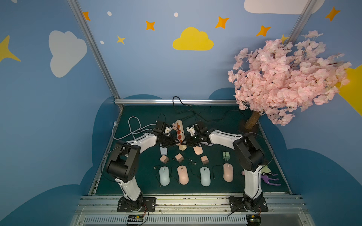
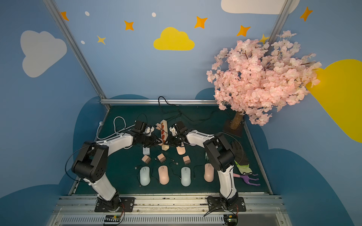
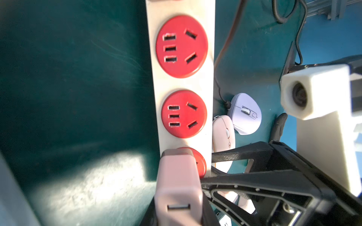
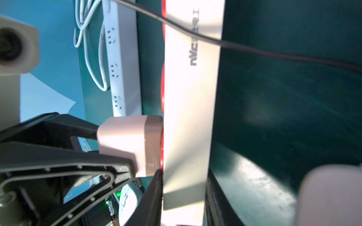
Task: Unplug the wireless mouse
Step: Remove the plug from the socket.
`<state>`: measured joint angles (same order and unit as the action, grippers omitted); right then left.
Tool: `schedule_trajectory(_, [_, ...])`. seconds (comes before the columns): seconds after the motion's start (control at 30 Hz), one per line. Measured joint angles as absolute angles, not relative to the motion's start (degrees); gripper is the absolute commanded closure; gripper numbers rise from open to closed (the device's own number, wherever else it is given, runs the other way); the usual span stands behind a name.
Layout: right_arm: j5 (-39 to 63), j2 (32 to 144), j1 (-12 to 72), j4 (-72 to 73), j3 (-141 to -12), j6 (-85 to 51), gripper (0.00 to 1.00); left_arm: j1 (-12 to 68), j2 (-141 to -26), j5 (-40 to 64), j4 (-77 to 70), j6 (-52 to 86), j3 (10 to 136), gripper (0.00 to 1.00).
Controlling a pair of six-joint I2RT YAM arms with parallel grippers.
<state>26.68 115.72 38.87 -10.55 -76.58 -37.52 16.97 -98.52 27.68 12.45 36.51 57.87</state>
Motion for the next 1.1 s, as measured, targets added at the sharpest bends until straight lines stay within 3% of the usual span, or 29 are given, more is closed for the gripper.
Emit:
schedule_trajectory(0.17, [26.68,115.26,39.66,-10.37,-76.58,-37.58,1.00,14.33,-97.27,32.80,8.05,38.96,53.76,0.96])
schedule_trajectory(0.4, [26.65,115.22,39.44,-11.38,-76.58,-37.36,1.00,18.48,-96.88,24.25,14.87,36.21,58.13,0.96])
schedule_trajectory(0.63, [26.68,115.09,39.81,-10.83,-76.58,-37.47,1.00,14.63,-96.20,31.79,8.21,40.32,53.08,0.96])
schedule_trajectory(0.83, [26.63,114.72,39.70,-11.35,-76.62,-37.32,1.00,17.58,-95.85,25.47,15.14,37.32,57.52,0.96])
schedule_trajectory(1.1, [26.55,114.56,39.99,-10.76,-76.71,-37.30,1.00,12.71,-94.87,35.73,2.70,45.41,49.32,0.96])
